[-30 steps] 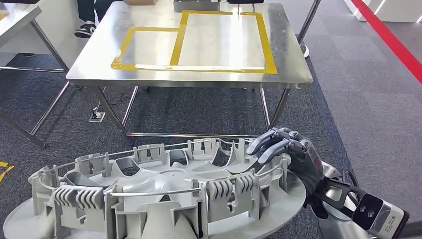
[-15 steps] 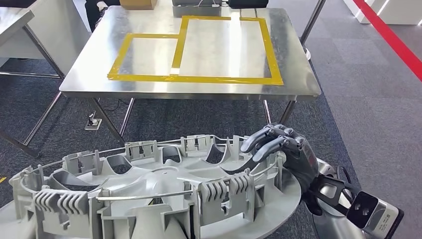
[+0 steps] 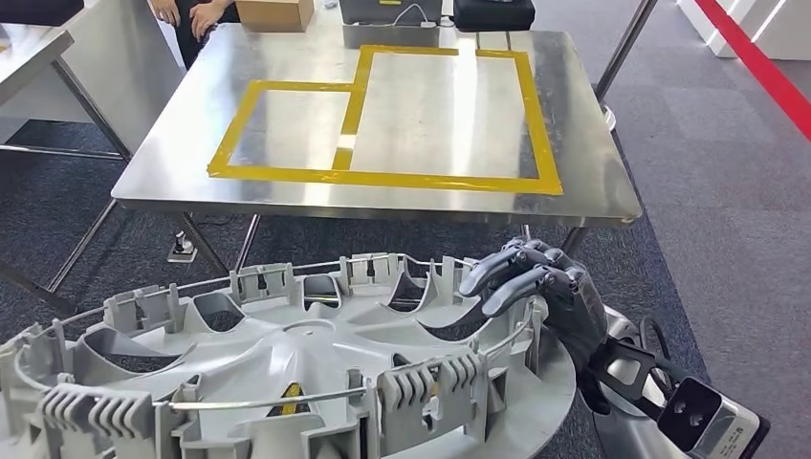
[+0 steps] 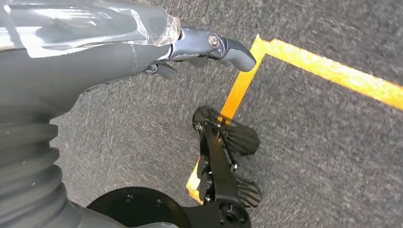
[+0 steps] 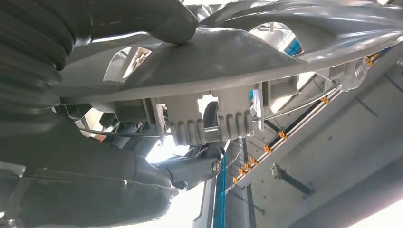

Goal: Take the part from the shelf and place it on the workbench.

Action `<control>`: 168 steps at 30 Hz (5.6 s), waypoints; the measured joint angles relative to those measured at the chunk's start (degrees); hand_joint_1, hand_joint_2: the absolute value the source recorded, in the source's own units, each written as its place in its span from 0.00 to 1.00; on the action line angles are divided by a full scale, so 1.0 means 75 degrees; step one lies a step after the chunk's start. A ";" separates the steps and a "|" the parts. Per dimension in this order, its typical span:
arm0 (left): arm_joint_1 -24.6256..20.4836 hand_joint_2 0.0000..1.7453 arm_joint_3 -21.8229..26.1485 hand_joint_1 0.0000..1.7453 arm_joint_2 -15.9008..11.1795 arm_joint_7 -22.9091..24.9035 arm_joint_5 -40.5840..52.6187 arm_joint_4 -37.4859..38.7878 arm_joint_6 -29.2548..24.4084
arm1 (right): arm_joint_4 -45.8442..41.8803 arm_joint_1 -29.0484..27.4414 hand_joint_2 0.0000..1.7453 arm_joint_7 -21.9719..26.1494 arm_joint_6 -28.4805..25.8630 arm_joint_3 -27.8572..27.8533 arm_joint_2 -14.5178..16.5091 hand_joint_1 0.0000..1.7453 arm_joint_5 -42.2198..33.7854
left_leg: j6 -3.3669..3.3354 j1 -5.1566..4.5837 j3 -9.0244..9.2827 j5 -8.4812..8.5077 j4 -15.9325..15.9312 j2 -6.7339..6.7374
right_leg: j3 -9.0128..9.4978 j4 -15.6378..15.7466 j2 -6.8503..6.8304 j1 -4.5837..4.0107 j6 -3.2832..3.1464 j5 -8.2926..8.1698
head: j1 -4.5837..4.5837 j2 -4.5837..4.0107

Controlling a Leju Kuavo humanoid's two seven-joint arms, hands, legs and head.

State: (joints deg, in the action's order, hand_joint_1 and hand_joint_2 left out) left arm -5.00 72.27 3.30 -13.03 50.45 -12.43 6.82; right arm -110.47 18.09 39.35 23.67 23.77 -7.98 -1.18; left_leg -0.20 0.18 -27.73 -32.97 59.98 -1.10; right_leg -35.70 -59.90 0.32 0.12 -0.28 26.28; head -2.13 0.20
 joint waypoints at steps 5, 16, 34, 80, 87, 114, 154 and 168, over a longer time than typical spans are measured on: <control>-0.0002 1.00 -0.0002 0.00 0.0016 -0.0012 0.0012 -0.0004 -0.0007 | 0.0009 0.0027 1.00 0.0036 -0.0017 0.0036 0.0127 1.00 -0.0083 | 0.0171 0.0043 -0.1368 -0.0422 0.1811 0.0069 | 0.0371 0.0109 0.0042 0.0048 -0.0126 0.0251 | -0.0045 0.0000; 0.0042 1.00 -0.0002 0.00 0.0003 -0.0036 0.0131 -0.0004 0.0003 | -0.0005 -0.0001 1.00 0.0069 0.0018 -0.0087 0.0189 1.00 -0.0254 | -0.0141 0.0042 -0.1143 0.0811 -0.0056 0.0098 | 0.0965 -0.0220 0.0166 0.0056 0.0212 0.0792 | -0.0032 0.0000; -0.0012 1.00 -0.0028 0.00 -0.0034 -0.0054 0.0219 -0.0004 0.0007 | -0.0060 0.0024 1.00 0.0072 0.0047 -0.0369 0.0037 1.00 -0.0460 | 0.0124 0.0039 -0.0814 -0.0232 0.1300 0.0109 | 0.0201 0.0027 0.0001 0.0060 -0.0102 0.0196 | -0.0011 0.0000; 0.0097 1.00 0.0351 0.00 0.0036 -0.0111 -0.0136 -0.0009 -0.0297 | -0.2336 -0.1594 1.00 -0.1210 -0.5207 0.0843 -0.1533 1.00 0.5001 | 0.0009 -0.0016 -0.0830 0.0550 -0.0112 0.0102 | 0.0472 0.0086 0.0064 -0.0006 -0.0056 0.0452 | 0.0029 0.0002; 0.0031 1.00 0.0364 0.00 0.0017 -0.0129 0.0086 -0.0008 -0.0071 | -0.0974 -0.1153 1.00 -0.1470 -0.4943 0.0208 -0.2069 1.00 0.5224 | -0.0076 -0.0020 -0.0793 0.0521 -0.0107 0.0103 | 0.0529 0.0163 0.0061 -0.0002 0.0106 0.0433 | 0.0031 0.0001; 0.0117 1.00 0.0321 0.00 0.0056 -0.0540 0.0522 -0.0006 0.0417 | 0.6924 0.0759 1.00 -0.1179 -0.4199 -0.0708 -0.1037 1.00 0.8322 | -0.0081 -0.0009 -0.0734 0.0543 -0.0133 0.0093 | 0.0589 0.0157 0.0049 -0.0019 0.0122 0.0428 | 0.0036 0.0000; 0.0091 0.00 0.0258 0.00 0.0047 -0.0858 0.0579 0.0004 0.0820 | 1.1247 0.3736 0.00 -0.1245 -0.3958 0.1516 0.1032 0.00 0.8270 | -0.0075 0.0001 -0.0686 0.0543 -0.0135 0.0151 | 0.0610 0.0155 0.0099 -0.0030 0.0106 0.0418 | 0.0036 0.0000; 0.0096 0.00 0.0306 0.00 0.0049 -0.1158 0.0341 0.0004 0.0819 | 1.0360 0.3210 0.00 -0.0946 -0.5700 0.0902 0.0734 0.00 0.6692 | -0.0075 0.0001 -0.0690 0.0543 -0.0134 0.0129 | 0.0609 0.0156 0.0084 -0.0030 0.0108 0.0421 | 0.0036 0.0001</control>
State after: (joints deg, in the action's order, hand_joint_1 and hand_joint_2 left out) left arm -4.28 74.56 3.66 -21.71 53.00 -12.39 12.97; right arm -32.77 42.16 32.26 -19.08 30.54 -2.47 49.01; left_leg -0.76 0.19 -32.90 -28.90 58.98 -0.14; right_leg -31.14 -58.73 0.95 -0.10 0.53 29.44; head -1.86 0.20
